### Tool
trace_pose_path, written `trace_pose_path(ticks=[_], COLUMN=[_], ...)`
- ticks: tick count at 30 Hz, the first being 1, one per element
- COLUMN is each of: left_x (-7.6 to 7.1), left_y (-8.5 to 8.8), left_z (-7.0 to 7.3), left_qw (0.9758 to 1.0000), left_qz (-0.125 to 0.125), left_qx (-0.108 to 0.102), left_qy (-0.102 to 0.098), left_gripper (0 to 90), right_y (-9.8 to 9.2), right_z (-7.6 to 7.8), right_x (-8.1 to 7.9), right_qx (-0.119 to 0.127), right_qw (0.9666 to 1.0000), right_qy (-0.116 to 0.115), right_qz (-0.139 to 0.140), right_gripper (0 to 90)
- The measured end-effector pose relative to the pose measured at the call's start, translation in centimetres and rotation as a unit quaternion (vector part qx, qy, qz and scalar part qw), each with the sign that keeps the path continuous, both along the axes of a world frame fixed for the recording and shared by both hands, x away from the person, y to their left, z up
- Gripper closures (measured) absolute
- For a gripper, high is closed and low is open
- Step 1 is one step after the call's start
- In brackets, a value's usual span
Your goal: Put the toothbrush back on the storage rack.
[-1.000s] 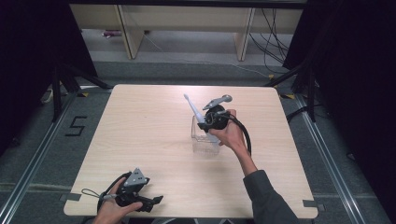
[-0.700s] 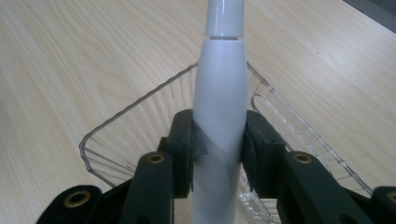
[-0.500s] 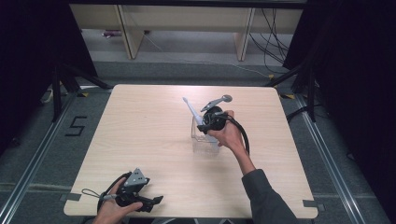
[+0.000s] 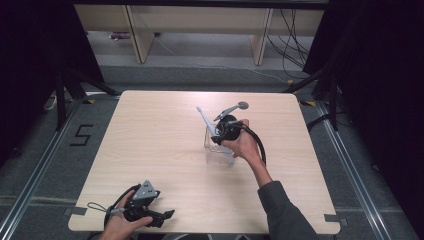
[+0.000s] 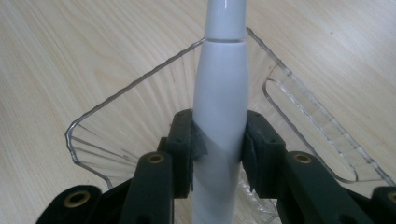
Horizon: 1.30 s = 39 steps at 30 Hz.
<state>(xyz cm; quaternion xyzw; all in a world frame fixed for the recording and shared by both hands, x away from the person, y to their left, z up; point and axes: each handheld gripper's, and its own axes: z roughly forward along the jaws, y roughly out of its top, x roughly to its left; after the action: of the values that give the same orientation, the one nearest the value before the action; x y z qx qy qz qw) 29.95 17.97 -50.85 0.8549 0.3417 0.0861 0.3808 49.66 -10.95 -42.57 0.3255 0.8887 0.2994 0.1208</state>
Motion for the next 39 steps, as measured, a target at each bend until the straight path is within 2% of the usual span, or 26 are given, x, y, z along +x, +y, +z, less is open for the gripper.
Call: trace_pose_path(ticks=[5, 7, 8, 10, 12, 14, 15, 16, 17, 18, 19, 23, 24, 26, 27, 28, 30, 31, 33, 34, 35, 36, 37, 38, 39], left_x=[-0.1, 0.0, -0.1, -0.1, -0.1, -0.1, -0.1, 0.0, 0.0, 0.0, -0.1, -0.1, -0.1, -0.1, -0.1, -0.1, -0.1, 0.0, 0.0, 0.0, 0.0, 0.0, 0.0, 0.1, 0.0], left_y=[-0.1, 0.0, -0.1, -0.2, -0.2, -0.2, -0.2, 0.0, 0.0, -0.1, -0.2, -0.2, -0.2, -0.2, -0.2, -0.2, -0.2, 0.0, 0.0, 0.0, 0.0, 0.0, -0.1, 0.0, 0.0], left_z=[0.0, 0.0, 0.0, -0.1, -0.1, -0.1, -0.1, 0.0, 0.0, 0.0, -0.1, -0.1, -0.1, -0.1, -0.1, -0.1, -0.1, 0.0, 0.0, 0.0, 0.0, 0.0, -0.1, 0.0, 0.0], left_qw=[1.0000, 1.0000, 1.0000, 0.9999, 0.9999, 0.9999, 0.9999, 1.0000, 1.0000, 1.0000, 0.9999, 0.9999, 0.9999, 0.9999, 0.9999, 0.9999, 0.9999, 1.0000, 1.0000, 1.0000, 1.0000, 1.0000, 0.9999, 1.0000, 1.0000], left_qz=[0.001, -0.001, 0.002, 0.004, 0.004, 0.004, 0.004, 0.001, 0.000, -0.001, 0.001, 0.002, 0.002, 0.003, 0.003, 0.004, 0.003, 0.001, 0.000, 0.000, 0.000, 0.000, 0.003, -0.001, 0.001], left_qx=[-0.008, -0.003, -0.007, -0.010, -0.010, -0.012, -0.011, 0.000, 0.000, -0.003, -0.011, -0.011, -0.011, -0.011, -0.012, -0.010, -0.010, 0.001, 0.001, 0.001, 0.001, 0.000, -0.010, 0.001, 0.001], left_qy=[0.001, 0.000, 0.001, 0.002, 0.002, 0.003, 0.003, 0.000, -0.001, 0.000, 0.003, 0.004, 0.004, 0.005, 0.004, 0.004, 0.004, 0.002, 0.002, 0.002, 0.002, 0.002, 0.004, 0.001, 0.002], left_gripper=[14.9, 14.9, 14.9, 14.9, 14.9, 14.9, 14.9, 14.9, 14.9, 14.9, 14.9, 14.9, 14.9, 14.9, 14.9, 14.9, 14.9, 14.9, 14.9, 14.9, 14.9, 14.9, 14.9, 14.9, 14.9], right_y=[-0.1, -0.1, 0.0, 0.0, 0.1, 0.0, 0.0, 0.0, 0.2, 0.0, 0.1, -0.1, -0.3, -0.5, -0.4, -0.6, -0.7, -0.8, -0.9, -0.9, -1.0, -1.2, -1.2, -1.3, -1.3], right_z=[-0.2, -0.2, -0.2, -0.3, -0.5, -0.4, -0.4, -0.4, -0.2, -0.2, -0.1, 0.8, 1.2, 1.8, 1.9, 2.3, 2.3, 2.5, 2.6, 2.5, 2.8, 2.8, 2.9, 3.1, 3.1], right_x=[0.0, 0.0, -0.1, 0.2, 0.3, 0.3, 0.3, 0.3, -0.1, 0.1, -0.1, -0.5, -0.6, -0.8, -1.0, -1.2, -1.1, -1.2, -1.3, -1.3, -1.5, -1.4, -1.6, -1.7, -1.8], right_qx=[-0.002, 0.000, 0.001, -0.001, 0.003, 0.000, -0.001, 0.000, 0.000, -0.003, 0.010, 0.016, 0.028, 0.030, 0.035, 0.033, 0.040, 0.040, 0.044, 0.051, 0.048, 0.046, 0.048, 0.050, 0.058], right_qw=[0.9998, 0.9998, 0.9995, 0.9999, 1.0000, 0.9998, 0.9998, 0.9999, 0.9987, 0.9996, 0.9993, 0.9992, 0.9995, 0.9994, 0.9991, 0.9992, 0.9985, 0.9988, 0.9987, 0.9980, 0.9986, 0.9982, 0.9982, 0.9981, 0.9974], right_qy=[0.018, 0.020, 0.029, 0.013, 0.006, 0.019, 0.017, 0.015, 0.039, 0.020, 0.029, 0.018, -0.007, -0.012, -0.019, -0.012, -0.036, -0.027, -0.026, -0.038, -0.020, -0.037, -0.038, -0.037, -0.043], right_qz=[-0.011, -0.009, -0.016, -0.001, 0.000, -0.006, -0.006, -0.005, -0.033, -0.017, -0.023, -0.031, -0.015, -0.008, -0.016, -0.017, 0.002, 0.004, 0.001, -0.001, -0.008, 0.000, 0.000, 0.000, 0.002], right_gripper=[66.4, 66.4, 66.4, 66.3, 66.3, 66.1, 66.0, 65.8, 65.3, 63.1, 61.0, 58.4, 56.9, 56.2, 55.6, 55.6, 54.7, 54.4, 52.8, 51.9, 51.1, 50.5, 50.2, 49.5, 48.0])
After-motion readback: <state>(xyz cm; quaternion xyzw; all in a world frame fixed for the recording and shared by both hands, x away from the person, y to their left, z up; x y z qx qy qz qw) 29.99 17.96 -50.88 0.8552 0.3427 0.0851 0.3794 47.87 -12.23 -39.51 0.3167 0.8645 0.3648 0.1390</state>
